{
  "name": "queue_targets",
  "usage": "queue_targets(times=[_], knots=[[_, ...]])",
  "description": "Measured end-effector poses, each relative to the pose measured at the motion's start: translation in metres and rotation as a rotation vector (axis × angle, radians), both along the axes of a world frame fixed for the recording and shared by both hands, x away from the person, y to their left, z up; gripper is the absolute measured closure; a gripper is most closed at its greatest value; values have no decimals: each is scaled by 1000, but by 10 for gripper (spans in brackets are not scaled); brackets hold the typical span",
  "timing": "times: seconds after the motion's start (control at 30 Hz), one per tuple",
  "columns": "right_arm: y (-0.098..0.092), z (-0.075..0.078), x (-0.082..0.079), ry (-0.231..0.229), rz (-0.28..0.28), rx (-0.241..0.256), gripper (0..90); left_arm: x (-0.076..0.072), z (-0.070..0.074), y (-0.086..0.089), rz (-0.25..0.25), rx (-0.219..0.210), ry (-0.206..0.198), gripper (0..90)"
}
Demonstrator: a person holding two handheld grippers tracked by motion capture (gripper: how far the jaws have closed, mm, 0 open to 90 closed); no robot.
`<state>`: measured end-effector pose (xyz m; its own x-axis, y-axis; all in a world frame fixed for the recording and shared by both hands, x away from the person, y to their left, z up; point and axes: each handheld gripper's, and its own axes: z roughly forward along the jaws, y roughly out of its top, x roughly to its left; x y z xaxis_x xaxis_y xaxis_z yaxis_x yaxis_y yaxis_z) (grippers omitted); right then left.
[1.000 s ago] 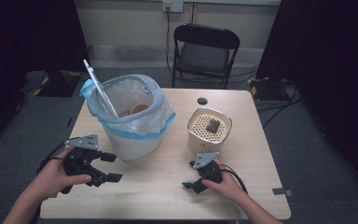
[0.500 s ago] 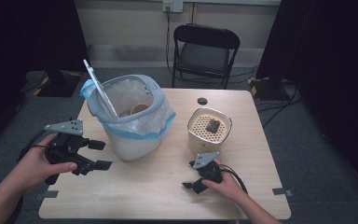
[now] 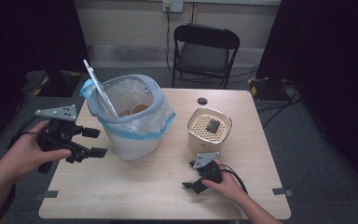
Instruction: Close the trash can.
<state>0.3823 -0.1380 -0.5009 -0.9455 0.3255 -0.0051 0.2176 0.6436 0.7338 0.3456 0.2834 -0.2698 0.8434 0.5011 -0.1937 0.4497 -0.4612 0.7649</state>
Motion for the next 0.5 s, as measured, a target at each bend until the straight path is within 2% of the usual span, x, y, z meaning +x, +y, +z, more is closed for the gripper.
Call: queue_targets(times=[0.2, 0.4, 0.5], knots=[[0, 0, 0, 1, 1, 0, 127, 4, 11, -2, 7, 3, -25, 186], [0, 0, 0, 2, 1, 0, 127, 11, 21, -3, 25, 41, -42, 184], [0, 0, 0, 1, 1, -1, 127, 15, 24, -3, 38, 42, -54, 183]])
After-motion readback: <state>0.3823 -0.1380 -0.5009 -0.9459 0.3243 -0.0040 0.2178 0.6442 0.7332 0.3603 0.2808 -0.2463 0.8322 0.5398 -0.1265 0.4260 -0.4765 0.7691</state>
